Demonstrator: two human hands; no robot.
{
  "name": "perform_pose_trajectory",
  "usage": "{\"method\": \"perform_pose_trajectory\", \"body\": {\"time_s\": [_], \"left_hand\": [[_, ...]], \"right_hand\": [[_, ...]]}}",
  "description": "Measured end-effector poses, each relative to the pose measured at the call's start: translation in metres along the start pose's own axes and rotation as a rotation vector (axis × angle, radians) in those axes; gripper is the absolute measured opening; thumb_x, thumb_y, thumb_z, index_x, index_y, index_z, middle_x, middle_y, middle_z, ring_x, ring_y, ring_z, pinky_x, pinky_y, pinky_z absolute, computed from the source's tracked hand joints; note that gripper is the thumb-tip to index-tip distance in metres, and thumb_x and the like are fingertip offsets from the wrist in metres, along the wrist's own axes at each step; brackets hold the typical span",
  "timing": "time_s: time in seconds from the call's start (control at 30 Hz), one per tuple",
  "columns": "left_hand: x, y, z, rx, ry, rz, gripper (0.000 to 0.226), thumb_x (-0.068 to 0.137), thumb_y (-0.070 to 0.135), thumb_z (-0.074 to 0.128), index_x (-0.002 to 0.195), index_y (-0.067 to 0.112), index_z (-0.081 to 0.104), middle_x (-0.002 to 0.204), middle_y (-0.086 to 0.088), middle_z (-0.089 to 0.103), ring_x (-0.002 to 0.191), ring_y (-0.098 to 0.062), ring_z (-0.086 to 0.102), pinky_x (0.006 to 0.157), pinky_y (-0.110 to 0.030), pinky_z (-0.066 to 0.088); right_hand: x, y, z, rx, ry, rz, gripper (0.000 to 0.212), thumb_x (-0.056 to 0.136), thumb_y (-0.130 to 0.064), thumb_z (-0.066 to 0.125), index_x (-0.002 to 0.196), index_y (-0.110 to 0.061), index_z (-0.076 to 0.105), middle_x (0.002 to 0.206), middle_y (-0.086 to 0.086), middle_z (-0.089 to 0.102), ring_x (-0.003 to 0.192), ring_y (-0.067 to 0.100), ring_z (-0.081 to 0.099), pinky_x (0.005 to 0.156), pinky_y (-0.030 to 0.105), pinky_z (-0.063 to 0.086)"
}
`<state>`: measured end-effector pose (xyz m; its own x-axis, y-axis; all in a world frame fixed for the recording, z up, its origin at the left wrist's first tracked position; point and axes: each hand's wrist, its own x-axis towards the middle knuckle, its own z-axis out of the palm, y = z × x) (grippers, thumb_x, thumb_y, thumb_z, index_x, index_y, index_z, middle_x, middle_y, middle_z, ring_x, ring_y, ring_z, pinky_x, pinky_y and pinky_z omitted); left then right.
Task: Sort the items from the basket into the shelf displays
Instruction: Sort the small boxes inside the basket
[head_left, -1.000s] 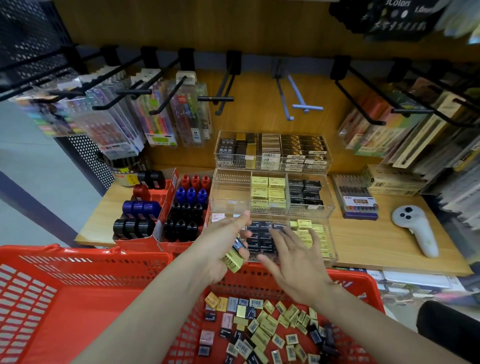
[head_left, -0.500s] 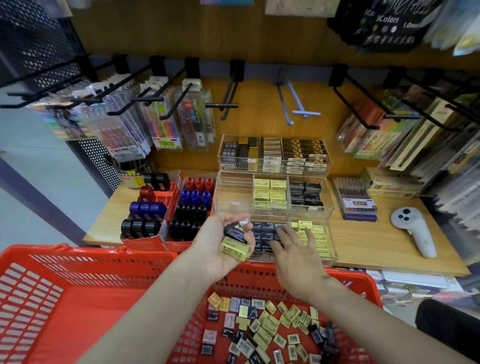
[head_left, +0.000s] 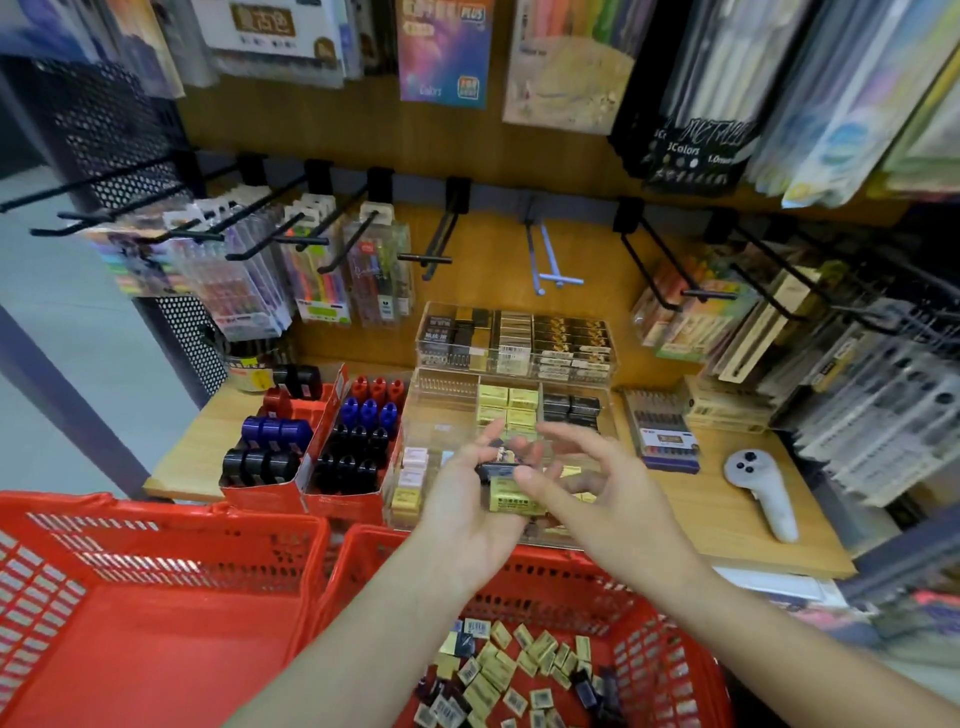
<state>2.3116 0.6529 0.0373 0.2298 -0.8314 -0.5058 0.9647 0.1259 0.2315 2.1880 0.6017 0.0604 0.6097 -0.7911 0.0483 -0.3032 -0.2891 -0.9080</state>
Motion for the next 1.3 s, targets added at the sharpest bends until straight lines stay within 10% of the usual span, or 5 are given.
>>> {"method": "perform_pose_trajectory", "body": {"time_s": [0.17,0.63,0.9,1.1,1.3], "left_hand": [[0.005,-0.006,-0.002,0.05,0.005,-0.011,0.036,0.099,0.009,0.036,0.127,0.016,0.058,0.117,-0.019,0.062,0.113,-0.041,0.061,0.1,-0.064,0.043],[0.018,0.012,-0.01,0.519,0.104,-0.062,0.052,0.071,0.03,0.086,0.112,0.006,0.068,0.078,-0.009,0.063,0.063,-0.016,0.055,0.056,-0.028,0.052],[0.037,0.047,-0.009,0.155,0.154,0.064,0.037,0.087,-0.009,0.04,0.12,0.005,0.052,0.097,-0.016,0.05,0.078,-0.024,0.05,0.074,-0.039,0.049],[0.047,0.066,-0.024,0.199,0.084,0.083,0.067,0.088,-0.019,0.046,0.143,0.017,0.037,0.102,-0.02,0.057,0.081,-0.024,0.06,0.075,-0.048,0.053],[0.052,0.066,-0.033,0.214,0.08,0.065,0.034,0.094,-0.013,0.048,0.128,-0.006,0.048,0.113,-0.026,0.068,0.09,-0.033,0.074,0.064,-0.043,0.062]], "right_hand": [[-0.007,0.003,-0.006,-0.089,-0.125,-0.04,0.044,0.074,-0.027,0.084,0.116,-0.028,0.071,0.118,-0.016,0.057,0.091,0.003,0.062,0.077,0.014,0.054],[0.03,0.027,-0.039,-0.329,0.06,-0.189,0.032,0.083,-0.023,0.077,0.11,-0.038,0.069,0.104,-0.022,0.059,0.088,-0.003,0.057,0.077,0.008,0.045],[0.122,0.067,0.013,-0.618,0.11,-0.073,0.032,0.085,-0.019,0.075,0.117,-0.017,0.068,0.107,-0.001,0.063,0.074,0.0,0.055,0.071,0.012,0.047],[0.169,0.088,0.049,-0.704,0.005,0.007,0.032,0.083,-0.015,0.076,0.115,-0.017,0.069,0.109,0.004,0.066,0.095,0.016,0.061,0.089,0.032,0.055],[0.174,0.094,0.063,-0.647,0.019,-0.007,0.026,0.084,-0.014,0.076,0.109,-0.012,0.07,0.119,0.005,0.057,0.103,0.021,0.062,0.094,0.035,0.053]]}}
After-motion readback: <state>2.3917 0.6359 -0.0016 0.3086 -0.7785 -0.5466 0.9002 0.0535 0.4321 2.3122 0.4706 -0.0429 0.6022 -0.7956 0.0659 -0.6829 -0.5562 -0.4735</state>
